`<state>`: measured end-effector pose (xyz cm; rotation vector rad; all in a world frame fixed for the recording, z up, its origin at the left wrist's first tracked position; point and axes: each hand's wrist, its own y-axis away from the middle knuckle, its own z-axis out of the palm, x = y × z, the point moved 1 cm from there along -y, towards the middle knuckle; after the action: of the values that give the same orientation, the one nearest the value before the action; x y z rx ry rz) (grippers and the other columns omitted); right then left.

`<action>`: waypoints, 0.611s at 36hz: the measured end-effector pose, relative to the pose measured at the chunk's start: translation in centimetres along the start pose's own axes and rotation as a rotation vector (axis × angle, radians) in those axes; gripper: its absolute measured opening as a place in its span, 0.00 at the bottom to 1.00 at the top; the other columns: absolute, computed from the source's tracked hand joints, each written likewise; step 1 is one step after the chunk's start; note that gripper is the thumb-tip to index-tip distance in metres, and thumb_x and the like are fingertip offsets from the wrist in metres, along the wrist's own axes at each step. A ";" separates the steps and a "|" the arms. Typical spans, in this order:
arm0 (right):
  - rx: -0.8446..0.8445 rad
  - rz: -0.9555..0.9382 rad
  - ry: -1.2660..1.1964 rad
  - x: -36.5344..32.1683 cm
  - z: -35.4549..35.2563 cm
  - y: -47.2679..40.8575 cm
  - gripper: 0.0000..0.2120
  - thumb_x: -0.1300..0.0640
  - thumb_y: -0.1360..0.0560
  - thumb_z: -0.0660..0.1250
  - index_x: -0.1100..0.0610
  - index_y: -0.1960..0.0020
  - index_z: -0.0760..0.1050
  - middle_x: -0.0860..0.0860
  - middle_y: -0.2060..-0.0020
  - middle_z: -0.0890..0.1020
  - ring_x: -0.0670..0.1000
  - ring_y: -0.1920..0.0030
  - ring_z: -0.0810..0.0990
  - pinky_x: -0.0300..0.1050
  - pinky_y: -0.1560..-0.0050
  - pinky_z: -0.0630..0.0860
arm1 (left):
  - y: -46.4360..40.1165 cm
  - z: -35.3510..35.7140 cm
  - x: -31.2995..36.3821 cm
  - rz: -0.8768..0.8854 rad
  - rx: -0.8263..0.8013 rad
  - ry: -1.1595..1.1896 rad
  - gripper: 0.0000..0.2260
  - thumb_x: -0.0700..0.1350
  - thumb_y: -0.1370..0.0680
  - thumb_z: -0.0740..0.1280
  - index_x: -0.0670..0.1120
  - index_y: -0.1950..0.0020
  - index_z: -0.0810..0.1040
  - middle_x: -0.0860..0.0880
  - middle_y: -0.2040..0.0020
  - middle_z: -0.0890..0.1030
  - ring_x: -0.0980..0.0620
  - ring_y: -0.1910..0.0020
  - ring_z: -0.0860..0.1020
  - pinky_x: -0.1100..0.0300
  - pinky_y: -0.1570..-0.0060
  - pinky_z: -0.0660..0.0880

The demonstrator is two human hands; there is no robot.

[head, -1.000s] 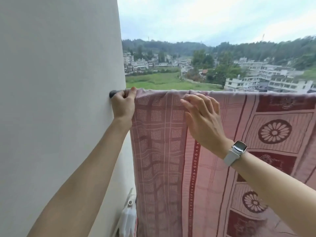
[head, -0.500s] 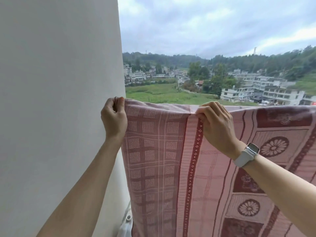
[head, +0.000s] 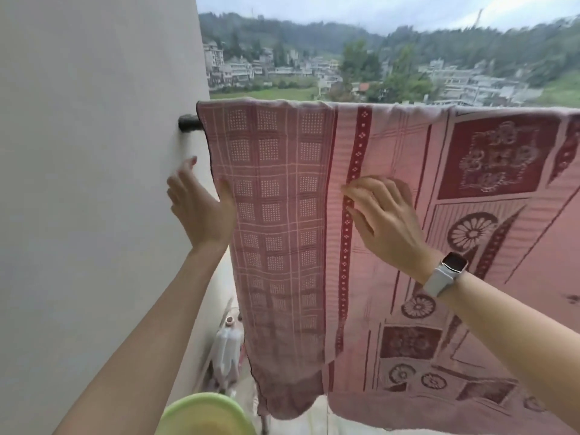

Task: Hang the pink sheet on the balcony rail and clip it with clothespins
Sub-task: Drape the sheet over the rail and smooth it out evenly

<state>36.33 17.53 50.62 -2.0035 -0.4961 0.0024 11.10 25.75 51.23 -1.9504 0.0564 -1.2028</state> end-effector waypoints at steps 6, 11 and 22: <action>-0.054 0.235 0.196 3.0 -2.6 5.4 0.23 0.56 0.26 0.65 0.57 0.33 0.65 0.56 0.39 0.71 0.57 0.36 0.67 0.62 0.34 0.59 | 6.9 2.1 2.0 0.507 -0.269 -0.201 0.25 0.45 0.28 0.66 0.48 0.34 0.63 0.42 0.33 0.67 0.43 0.33 0.63 0.46 0.35 0.60; -0.058 0.992 0.147 6.4 -4.7 8.9 0.36 0.43 0.28 0.65 0.58 0.28 0.55 0.59 0.30 0.59 0.59 0.30 0.56 0.61 0.31 0.54 | 11.1 5.4 2.9 0.519 -0.540 -0.234 0.24 0.52 0.25 0.60 0.50 0.31 0.61 0.44 0.28 0.61 0.42 0.28 0.56 0.38 0.32 0.56; 0.088 1.067 -0.245 8.6 -4.1 7.1 0.05 0.60 0.25 0.62 0.60 0.55 0.76 0.50 0.61 0.79 0.45 0.63 0.74 0.30 0.62 0.69 | 19.8 11.8 6.7 0.519 -0.783 -0.162 0.29 0.56 0.24 0.59 0.49 0.26 0.54 0.46 0.24 0.49 0.44 0.25 0.45 0.43 0.29 0.47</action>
<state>47.52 14.22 48.26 -1.9647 0.4622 0.9075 30.82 17.10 40.57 -2.4548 1.0127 -0.7091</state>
